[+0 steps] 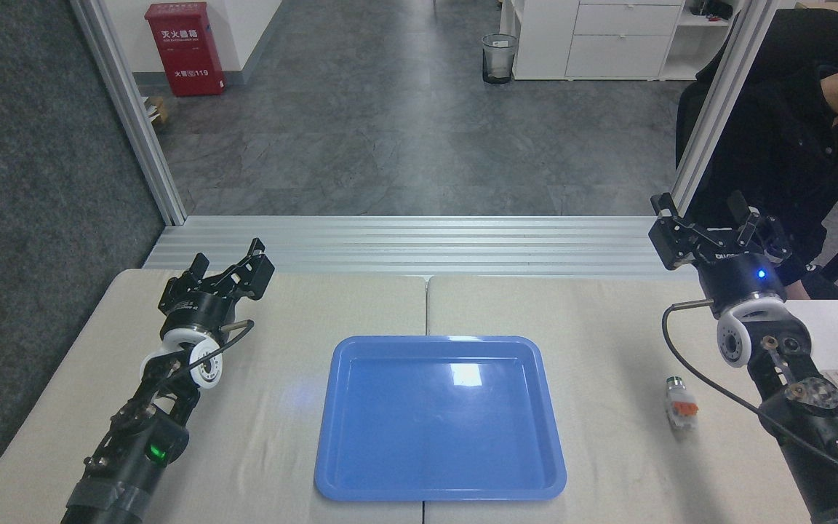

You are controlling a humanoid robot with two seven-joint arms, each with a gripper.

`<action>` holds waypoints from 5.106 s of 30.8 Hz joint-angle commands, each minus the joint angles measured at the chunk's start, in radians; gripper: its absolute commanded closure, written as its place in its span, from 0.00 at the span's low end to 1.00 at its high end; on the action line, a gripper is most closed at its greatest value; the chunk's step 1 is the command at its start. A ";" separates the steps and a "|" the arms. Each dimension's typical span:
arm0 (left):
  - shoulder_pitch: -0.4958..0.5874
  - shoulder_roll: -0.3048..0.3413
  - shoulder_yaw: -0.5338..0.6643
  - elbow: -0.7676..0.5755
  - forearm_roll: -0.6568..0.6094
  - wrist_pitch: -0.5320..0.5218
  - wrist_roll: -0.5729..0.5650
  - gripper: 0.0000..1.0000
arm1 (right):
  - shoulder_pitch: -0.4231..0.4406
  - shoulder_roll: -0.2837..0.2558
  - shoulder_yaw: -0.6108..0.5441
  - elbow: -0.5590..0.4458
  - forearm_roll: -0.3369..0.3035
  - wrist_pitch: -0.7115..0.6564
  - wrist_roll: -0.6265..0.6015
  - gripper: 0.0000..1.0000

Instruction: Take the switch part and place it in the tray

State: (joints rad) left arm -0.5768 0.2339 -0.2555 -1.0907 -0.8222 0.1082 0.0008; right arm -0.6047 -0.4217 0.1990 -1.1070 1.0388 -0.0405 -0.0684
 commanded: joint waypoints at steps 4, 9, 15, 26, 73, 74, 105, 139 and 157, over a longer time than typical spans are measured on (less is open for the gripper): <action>0.000 -0.001 -0.001 0.000 0.000 0.001 0.001 0.00 | -0.006 -0.032 0.008 0.021 0.032 0.030 0.087 0.02; 0.000 -0.001 0.001 0.000 0.000 0.001 0.001 0.00 | 0.000 -0.012 0.005 0.021 0.030 0.030 0.087 0.02; 0.000 0.001 0.001 0.000 0.000 0.001 0.001 0.00 | 0.006 -0.014 0.004 0.022 0.021 0.028 0.091 0.02; 0.000 -0.001 -0.001 0.000 0.000 0.001 0.001 0.00 | 0.013 -0.012 0.004 0.022 0.018 0.025 0.099 0.02; 0.000 -0.001 0.001 0.000 0.000 0.001 0.001 0.00 | 0.384 0.075 -0.010 0.117 0.012 0.080 0.033 0.01; 0.000 -0.001 -0.001 0.000 0.000 0.001 0.001 0.00 | 0.385 0.077 -0.010 0.127 0.012 0.083 0.033 0.01; 0.000 -0.001 -0.001 0.000 0.000 0.001 0.001 0.00 | 0.361 0.482 0.553 -0.341 0.328 0.367 0.346 1.00; 0.000 -0.001 -0.001 0.000 0.000 0.001 0.001 0.00 | 0.088 0.209 0.096 -0.154 0.096 0.277 0.222 0.00; 0.000 -0.001 -0.001 0.000 0.000 0.001 0.001 0.00 | 0.080 -0.118 0.064 0.099 0.023 0.001 -0.067 0.00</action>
State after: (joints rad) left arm -0.5768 0.2335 -0.2556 -1.0906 -0.8222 0.1083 0.0019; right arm -0.5073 -0.2913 0.3580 -1.1930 1.1215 0.0198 -0.0977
